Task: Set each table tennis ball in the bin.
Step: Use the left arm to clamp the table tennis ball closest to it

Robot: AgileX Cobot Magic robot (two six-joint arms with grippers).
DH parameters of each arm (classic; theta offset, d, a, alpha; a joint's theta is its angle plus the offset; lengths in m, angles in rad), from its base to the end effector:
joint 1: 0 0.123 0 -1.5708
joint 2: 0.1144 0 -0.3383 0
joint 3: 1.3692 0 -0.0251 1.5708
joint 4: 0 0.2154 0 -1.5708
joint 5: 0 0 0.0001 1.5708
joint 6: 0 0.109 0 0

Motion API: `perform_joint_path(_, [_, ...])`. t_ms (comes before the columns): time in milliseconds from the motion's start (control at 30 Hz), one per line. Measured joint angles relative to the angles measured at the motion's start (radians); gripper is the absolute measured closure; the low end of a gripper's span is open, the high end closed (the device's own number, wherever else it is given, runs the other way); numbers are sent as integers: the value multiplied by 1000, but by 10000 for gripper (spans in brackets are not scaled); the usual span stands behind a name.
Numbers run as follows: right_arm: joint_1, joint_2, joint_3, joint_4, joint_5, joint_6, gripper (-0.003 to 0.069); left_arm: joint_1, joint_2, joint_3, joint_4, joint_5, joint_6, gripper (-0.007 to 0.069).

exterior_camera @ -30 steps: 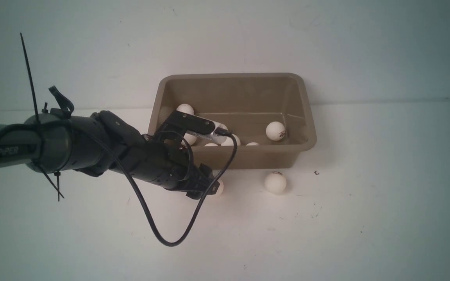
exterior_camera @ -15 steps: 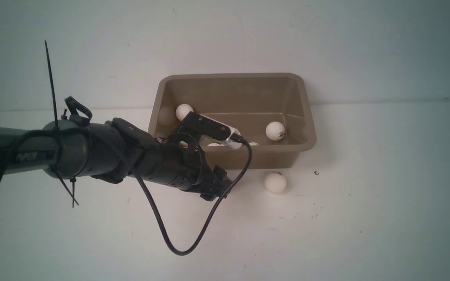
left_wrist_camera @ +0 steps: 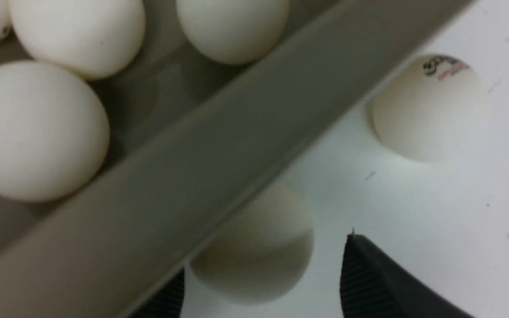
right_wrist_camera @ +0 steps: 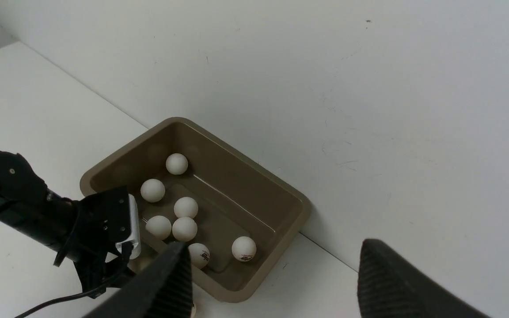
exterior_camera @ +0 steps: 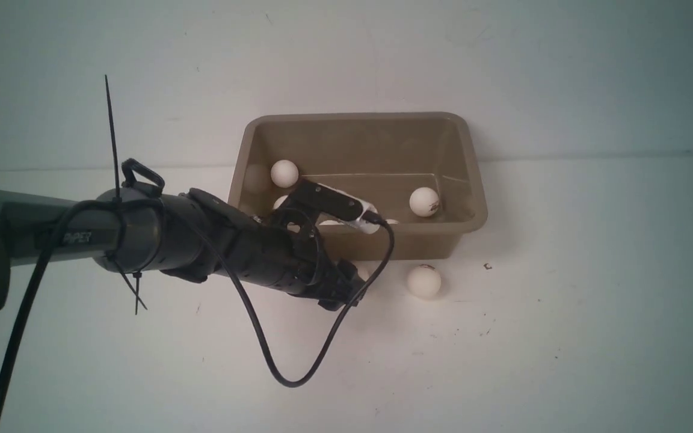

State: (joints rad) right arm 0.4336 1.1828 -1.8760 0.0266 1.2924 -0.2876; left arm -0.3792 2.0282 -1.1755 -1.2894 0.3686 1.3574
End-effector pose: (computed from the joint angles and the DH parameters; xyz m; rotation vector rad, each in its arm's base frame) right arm 0.1249 0.0609 0.5646 -0.7430 1.9478 0.1200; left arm 0.3775 -0.1912 0.1980 0.7194 2.3413 -0.5614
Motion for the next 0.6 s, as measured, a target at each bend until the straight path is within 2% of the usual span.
perform_joint_path(600, [0,0,0,1,0,0,198,-15,92,-84,-82,19,10,209])
